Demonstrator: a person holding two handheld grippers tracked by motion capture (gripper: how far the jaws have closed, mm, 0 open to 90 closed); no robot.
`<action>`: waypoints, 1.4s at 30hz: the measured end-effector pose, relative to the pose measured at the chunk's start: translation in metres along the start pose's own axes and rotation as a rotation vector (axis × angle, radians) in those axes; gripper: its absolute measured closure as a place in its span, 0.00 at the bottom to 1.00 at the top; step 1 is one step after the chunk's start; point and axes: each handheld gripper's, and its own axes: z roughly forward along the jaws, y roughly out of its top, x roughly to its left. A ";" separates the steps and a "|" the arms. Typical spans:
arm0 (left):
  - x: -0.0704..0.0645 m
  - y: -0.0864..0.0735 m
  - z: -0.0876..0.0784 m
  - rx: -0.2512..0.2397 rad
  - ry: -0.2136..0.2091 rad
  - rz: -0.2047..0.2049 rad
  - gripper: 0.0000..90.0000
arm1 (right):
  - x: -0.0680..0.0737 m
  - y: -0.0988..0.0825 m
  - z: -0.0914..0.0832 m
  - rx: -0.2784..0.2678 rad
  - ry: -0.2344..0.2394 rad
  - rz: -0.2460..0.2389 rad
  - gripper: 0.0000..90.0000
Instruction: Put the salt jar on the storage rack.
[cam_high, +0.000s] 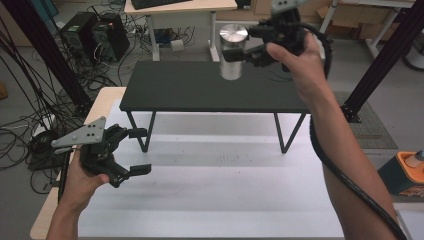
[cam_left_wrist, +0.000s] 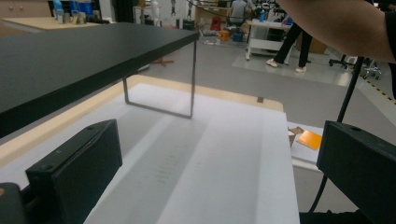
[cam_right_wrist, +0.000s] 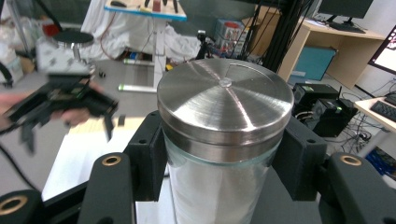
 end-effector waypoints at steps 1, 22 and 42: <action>0.000 0.000 0.000 -0.002 0.001 -0.002 0.00 | -0.006 0.001 0.008 -0.006 0.000 0.011 0.48; -0.001 0.004 -0.003 0.015 0.014 -0.007 0.00 | -0.048 -0.027 0.105 0.069 -0.062 0.178 0.48; -0.001 0.010 -0.003 0.017 0.023 -0.002 0.00 | -0.051 -0.052 0.128 0.125 -0.095 0.226 0.47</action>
